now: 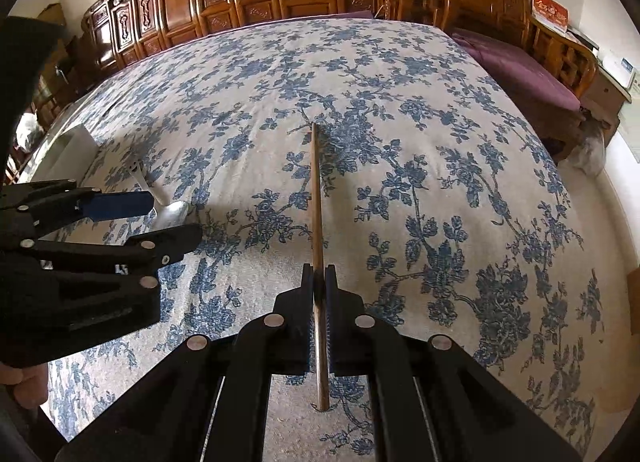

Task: Organize utensils
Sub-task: 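Move the left tool toward the metal spoon while the right tool holds the chopstick, then close the left tool on the metal spoon handle and lift it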

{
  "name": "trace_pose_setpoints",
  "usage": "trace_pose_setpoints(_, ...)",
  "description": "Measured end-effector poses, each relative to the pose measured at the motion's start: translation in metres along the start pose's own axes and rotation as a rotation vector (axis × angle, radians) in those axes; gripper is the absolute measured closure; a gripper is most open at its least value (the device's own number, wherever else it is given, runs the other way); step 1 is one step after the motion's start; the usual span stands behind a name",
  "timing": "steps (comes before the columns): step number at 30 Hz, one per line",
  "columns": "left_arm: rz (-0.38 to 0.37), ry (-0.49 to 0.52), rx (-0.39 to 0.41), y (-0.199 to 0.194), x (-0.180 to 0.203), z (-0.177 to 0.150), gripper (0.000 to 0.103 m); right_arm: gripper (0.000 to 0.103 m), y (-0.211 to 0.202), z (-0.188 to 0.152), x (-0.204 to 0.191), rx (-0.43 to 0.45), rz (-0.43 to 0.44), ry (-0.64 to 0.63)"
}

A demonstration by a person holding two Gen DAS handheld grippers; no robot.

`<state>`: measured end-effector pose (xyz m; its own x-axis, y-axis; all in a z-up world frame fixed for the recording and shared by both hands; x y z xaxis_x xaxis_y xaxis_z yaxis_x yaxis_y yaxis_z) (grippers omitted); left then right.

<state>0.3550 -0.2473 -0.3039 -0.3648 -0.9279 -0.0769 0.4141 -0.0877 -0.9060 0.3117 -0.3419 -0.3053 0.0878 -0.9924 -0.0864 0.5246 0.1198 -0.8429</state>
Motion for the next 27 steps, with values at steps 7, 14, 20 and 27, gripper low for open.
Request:
trace_pose_setpoints(7,-0.013,0.0,-0.002,-0.005,-0.014,-0.014,0.089,0.096,-0.001,0.001,-0.005,0.003,0.007,-0.012)
trace_pose_setpoints(14,-0.002,0.03,0.041,-0.021,-0.029,-0.023,0.097,0.097,0.0,0.001,-0.01,0.002,0.007,-0.025)
trace_pose_setpoints(20,-0.014,0.006,0.089,-0.043,-0.049,-0.034,0.1,0.097,0.002,0.001,-0.016,-0.001,0.01,-0.044)
trace_pose_setpoints(27,-0.043,-0.027,0.145,-0.071,-0.072,-0.039,0.103,0.097,0.0,0.001,-0.025,0.002,0.013,-0.067)
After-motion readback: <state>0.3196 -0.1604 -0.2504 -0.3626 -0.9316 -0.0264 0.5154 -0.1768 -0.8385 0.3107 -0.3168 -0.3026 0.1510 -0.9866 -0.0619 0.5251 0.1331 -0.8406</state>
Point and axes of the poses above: each gripper's, at about its wrist camera, not at the fingertips, and y roughly the way its jaws point, x to its right, z to its top, the point moved 6 cm from there along y, roughly the way its jaws point, and after that the axes turned 1 degree about x, right-handed, at the moved point
